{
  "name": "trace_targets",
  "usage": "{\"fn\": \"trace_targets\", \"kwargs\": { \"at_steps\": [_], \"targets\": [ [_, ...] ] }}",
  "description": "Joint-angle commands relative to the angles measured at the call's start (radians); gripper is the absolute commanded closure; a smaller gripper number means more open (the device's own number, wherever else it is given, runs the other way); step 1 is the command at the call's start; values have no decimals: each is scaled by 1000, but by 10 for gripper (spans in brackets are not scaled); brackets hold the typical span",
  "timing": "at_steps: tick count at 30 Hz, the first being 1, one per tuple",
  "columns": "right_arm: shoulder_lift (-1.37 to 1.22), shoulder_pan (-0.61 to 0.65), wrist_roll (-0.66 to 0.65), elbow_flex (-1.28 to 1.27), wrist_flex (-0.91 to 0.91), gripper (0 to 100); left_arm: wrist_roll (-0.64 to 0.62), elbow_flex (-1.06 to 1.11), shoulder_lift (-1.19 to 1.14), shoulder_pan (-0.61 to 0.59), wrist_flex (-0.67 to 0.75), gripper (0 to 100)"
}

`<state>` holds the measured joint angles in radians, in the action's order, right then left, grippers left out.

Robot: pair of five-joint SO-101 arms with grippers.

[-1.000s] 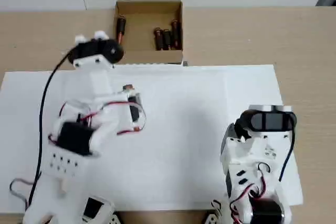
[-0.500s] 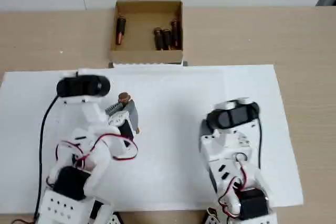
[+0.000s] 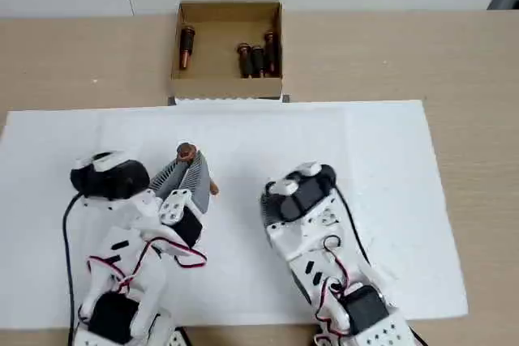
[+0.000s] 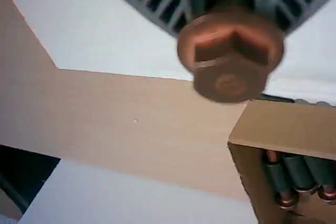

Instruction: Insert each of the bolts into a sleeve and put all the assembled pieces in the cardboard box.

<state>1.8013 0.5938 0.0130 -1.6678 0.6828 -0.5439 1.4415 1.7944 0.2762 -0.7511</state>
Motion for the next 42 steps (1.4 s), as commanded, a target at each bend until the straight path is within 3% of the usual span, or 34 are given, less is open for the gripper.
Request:
{"fn": "trace_targets", "kwargs": {
  "at_steps": [1,7,12,23,34,42],
  "targets": [
    [7,50,-63,-15,-68,995,-44,-5,20,3,57,995],
    [7,117,-146,-15,-114,995,-84,-2,20,5,152,995],
    [7,171,-199,-15,-140,995,-86,-1,20,43,152,995],
    [7,111,-199,-14,-139,995,-86,-1,20,107,149,995],
    [7,131,-299,-15,-219,995,-86,53,18,110,152,995],
    [7,157,-301,-15,-217,995,-87,54,18,149,153,995]
  ]
}}
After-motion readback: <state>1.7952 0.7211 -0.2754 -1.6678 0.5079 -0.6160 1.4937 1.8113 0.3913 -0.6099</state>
